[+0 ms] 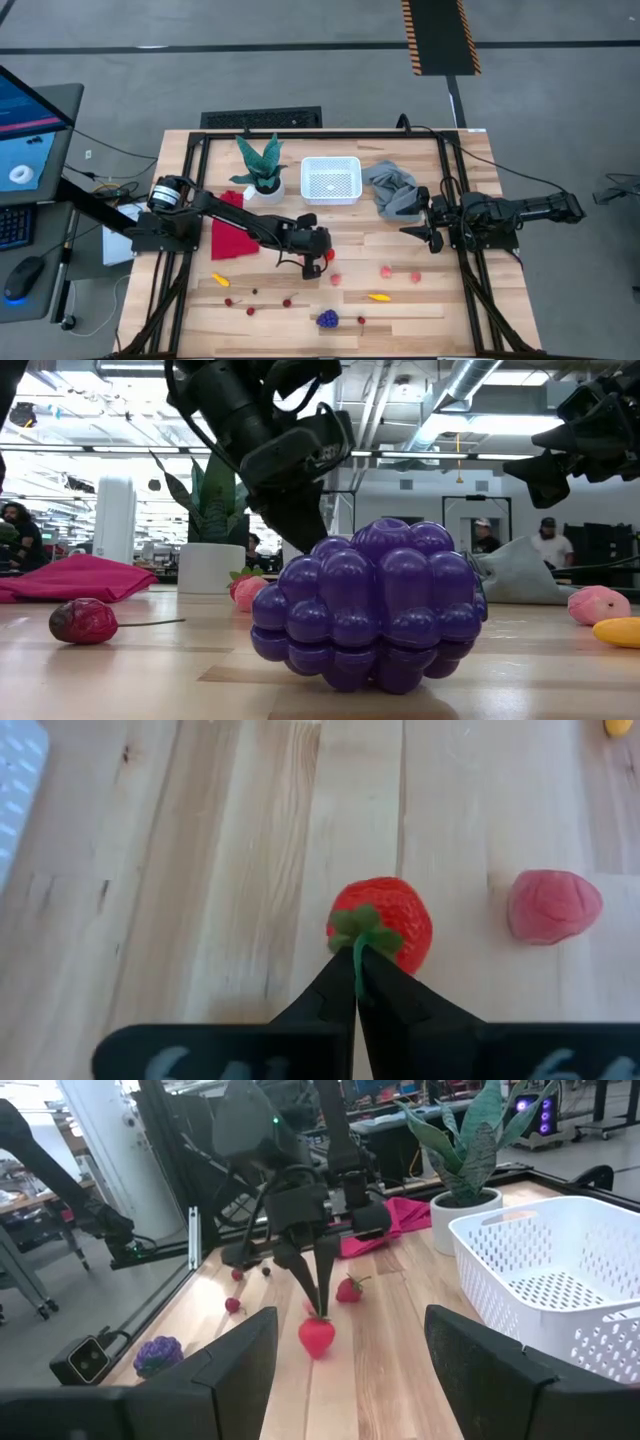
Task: Pick and placing Produce into tupperware
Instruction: Put the red strawberry into the white bin
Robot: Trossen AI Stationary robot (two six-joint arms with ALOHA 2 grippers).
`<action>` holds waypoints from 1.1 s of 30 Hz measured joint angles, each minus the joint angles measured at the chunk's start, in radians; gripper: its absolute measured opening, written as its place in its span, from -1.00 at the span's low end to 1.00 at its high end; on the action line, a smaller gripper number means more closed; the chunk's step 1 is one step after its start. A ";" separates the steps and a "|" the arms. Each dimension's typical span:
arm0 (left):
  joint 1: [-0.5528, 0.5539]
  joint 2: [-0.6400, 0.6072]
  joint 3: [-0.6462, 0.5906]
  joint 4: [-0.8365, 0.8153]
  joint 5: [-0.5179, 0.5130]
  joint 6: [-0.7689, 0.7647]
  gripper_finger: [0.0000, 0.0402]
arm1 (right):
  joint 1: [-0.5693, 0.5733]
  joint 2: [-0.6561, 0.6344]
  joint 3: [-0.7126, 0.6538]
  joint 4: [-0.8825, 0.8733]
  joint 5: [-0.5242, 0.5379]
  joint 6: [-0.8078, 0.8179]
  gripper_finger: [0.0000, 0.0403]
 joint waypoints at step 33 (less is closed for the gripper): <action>0.024 0.008 0.187 -0.136 -0.051 -0.034 -0.29 | 0.000 0.000 0.000 0.000 0.000 0.015 0.37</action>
